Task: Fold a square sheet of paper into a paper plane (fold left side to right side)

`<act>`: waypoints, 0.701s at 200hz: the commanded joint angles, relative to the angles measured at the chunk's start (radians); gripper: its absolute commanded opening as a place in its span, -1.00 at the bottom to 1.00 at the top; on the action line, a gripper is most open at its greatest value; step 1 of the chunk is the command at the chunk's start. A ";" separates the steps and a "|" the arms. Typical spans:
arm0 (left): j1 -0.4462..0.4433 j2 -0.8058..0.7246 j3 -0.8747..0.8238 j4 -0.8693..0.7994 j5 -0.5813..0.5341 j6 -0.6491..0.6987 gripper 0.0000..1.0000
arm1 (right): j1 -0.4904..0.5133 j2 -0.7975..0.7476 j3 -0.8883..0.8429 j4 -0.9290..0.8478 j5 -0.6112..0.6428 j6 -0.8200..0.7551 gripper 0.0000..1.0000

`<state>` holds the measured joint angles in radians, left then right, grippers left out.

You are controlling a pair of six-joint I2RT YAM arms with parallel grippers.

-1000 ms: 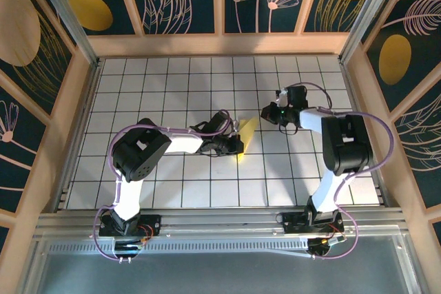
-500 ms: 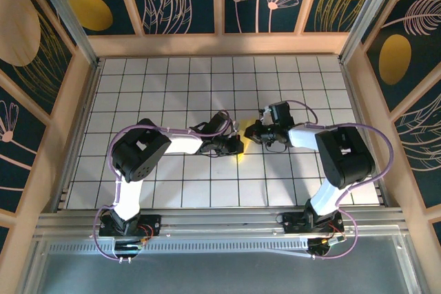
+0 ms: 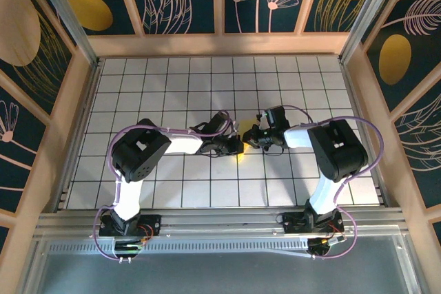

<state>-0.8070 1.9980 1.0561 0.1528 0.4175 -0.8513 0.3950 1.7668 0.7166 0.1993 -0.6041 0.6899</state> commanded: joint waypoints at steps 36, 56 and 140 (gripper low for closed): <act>0.015 -0.085 -0.027 -0.082 -0.015 -0.031 -0.90 | 0.005 0.063 -0.068 -0.044 0.084 -0.036 -1.00; 0.024 -0.135 -0.031 -0.052 0.034 -0.050 -0.86 | 0.006 0.063 -0.071 -0.023 0.065 -0.050 -1.00; 0.024 -0.134 -0.127 0.115 0.204 -0.152 -0.94 | 0.006 0.073 -0.059 -0.040 0.061 -0.084 -1.00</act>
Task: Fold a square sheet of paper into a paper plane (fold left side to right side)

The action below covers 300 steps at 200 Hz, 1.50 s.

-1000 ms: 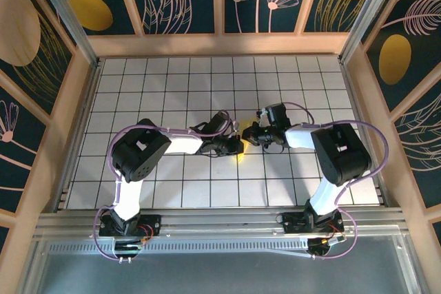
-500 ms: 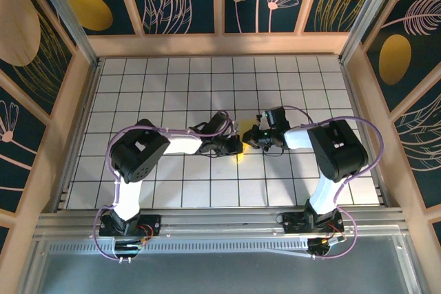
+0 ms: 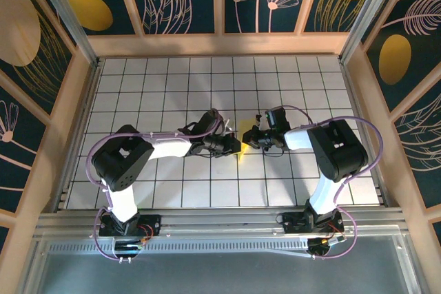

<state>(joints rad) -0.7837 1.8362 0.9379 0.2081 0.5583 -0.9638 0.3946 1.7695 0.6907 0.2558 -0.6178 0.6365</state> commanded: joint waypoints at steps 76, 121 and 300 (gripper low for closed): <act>-0.002 0.085 0.025 0.056 0.093 -0.032 -0.94 | 0.007 0.074 -0.026 -0.118 0.087 -0.037 -1.00; -0.002 0.112 0.029 0.051 0.100 -0.023 -0.94 | 0.009 0.076 -0.026 -0.126 0.094 -0.041 -1.00; -0.003 0.122 0.015 -0.007 0.047 0.009 -0.94 | 0.011 0.076 -0.018 -0.158 0.113 -0.057 -1.00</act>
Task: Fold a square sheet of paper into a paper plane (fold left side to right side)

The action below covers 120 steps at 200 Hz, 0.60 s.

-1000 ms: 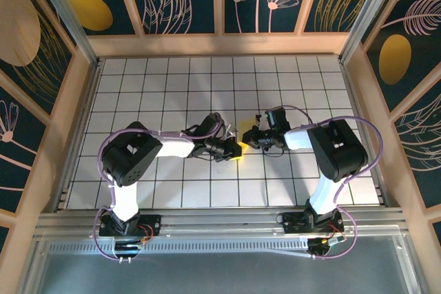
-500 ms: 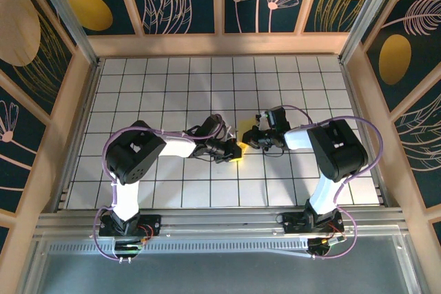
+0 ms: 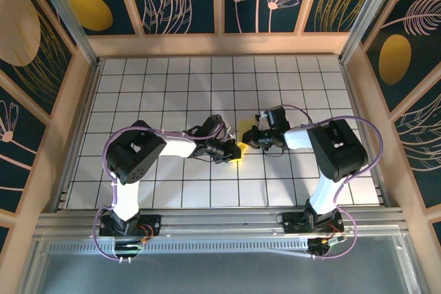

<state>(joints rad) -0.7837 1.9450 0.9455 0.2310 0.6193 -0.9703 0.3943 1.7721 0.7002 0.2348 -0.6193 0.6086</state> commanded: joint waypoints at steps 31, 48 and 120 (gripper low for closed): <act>-0.003 0.012 0.000 -0.033 -0.023 0.016 -0.94 | 0.012 0.077 -0.025 -0.137 0.115 -0.029 -1.00; -0.003 0.012 -0.002 -0.033 -0.025 0.015 -0.95 | 0.013 0.078 -0.025 -0.140 0.115 -0.029 -1.00; -0.003 0.011 -0.007 -0.042 -0.037 0.019 -0.95 | 0.014 0.082 -0.024 -0.141 0.114 -0.030 -1.00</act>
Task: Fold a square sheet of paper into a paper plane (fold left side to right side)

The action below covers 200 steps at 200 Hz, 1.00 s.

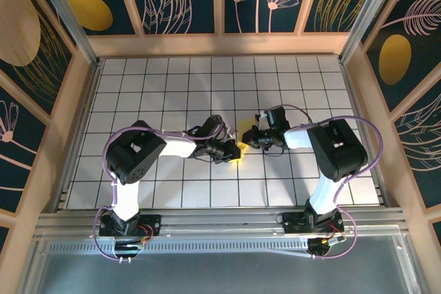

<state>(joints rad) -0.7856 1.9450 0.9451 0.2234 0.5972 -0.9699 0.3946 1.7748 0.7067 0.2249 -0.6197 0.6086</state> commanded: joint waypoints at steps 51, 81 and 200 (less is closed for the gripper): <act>-0.001 0.018 -0.008 -0.035 -0.013 0.019 -0.95 | 0.014 0.080 -0.027 -0.131 0.113 -0.029 -1.00; -0.006 0.025 -0.010 -0.035 -0.014 0.020 -0.95 | 0.015 0.082 -0.027 -0.133 0.112 -0.031 -1.00; -0.022 0.043 -0.002 -0.115 -0.074 0.050 -0.98 | 0.016 0.029 0.028 -0.154 0.102 -0.053 -1.00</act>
<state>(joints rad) -0.7979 1.9564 0.9455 0.2134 0.5674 -0.9501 0.3958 1.7767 0.7292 0.1852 -0.6193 0.5999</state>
